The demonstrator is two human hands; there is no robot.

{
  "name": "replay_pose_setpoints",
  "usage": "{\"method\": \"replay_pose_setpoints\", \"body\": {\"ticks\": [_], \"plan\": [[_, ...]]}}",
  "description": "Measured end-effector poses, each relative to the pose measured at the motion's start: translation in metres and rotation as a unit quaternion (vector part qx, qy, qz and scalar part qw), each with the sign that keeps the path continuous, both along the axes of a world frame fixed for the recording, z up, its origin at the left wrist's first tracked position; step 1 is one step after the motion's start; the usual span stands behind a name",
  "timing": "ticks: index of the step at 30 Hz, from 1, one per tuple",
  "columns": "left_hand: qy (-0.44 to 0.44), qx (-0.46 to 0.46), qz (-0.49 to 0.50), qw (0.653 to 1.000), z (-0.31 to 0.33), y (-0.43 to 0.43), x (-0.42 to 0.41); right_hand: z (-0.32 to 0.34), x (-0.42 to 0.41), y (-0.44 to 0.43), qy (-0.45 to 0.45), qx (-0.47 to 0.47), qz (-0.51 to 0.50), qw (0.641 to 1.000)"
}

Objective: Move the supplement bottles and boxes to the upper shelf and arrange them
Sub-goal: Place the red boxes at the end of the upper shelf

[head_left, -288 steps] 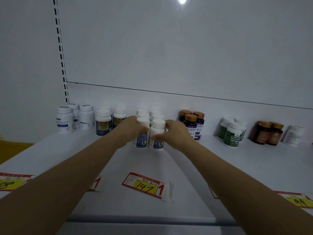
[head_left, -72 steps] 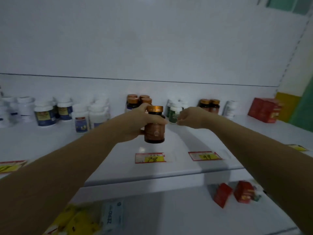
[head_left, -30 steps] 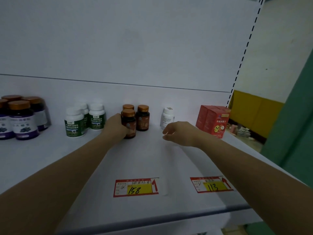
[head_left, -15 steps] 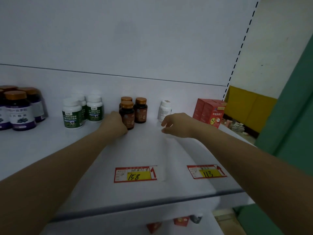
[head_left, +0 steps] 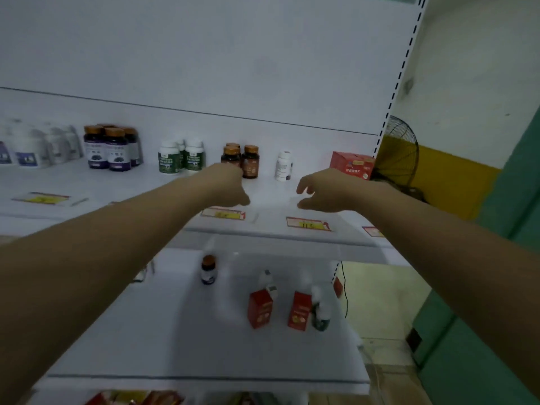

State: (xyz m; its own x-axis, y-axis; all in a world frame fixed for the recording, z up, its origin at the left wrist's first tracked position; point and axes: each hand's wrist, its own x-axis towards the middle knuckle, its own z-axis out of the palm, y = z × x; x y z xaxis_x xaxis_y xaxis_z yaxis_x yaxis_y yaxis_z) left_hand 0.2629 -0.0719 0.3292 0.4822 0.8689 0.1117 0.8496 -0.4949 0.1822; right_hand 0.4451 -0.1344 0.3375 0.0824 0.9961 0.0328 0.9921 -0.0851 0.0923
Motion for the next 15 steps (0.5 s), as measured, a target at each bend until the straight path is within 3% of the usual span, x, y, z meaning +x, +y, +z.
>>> {"method": "replay_pose_setpoints", "body": {"ticks": [4, 8, 15], "plan": [[-0.017, -0.019, -0.016, 1.0, -0.015, -0.074, 0.012, -0.008, 0.006, -0.056, -0.002, 0.012, 0.015, 1.0], [0.025, -0.108, -0.035, 0.993, -0.043, -0.128, 0.025, -0.032, 0.01, -0.096, 0.03, -0.005, 0.029, 0.999], [0.1, -0.219, -0.016, 0.971, -0.133, -0.134, 0.034, -0.141, 0.029, -0.105, 0.118, -0.128, 0.005, 0.985]]}}
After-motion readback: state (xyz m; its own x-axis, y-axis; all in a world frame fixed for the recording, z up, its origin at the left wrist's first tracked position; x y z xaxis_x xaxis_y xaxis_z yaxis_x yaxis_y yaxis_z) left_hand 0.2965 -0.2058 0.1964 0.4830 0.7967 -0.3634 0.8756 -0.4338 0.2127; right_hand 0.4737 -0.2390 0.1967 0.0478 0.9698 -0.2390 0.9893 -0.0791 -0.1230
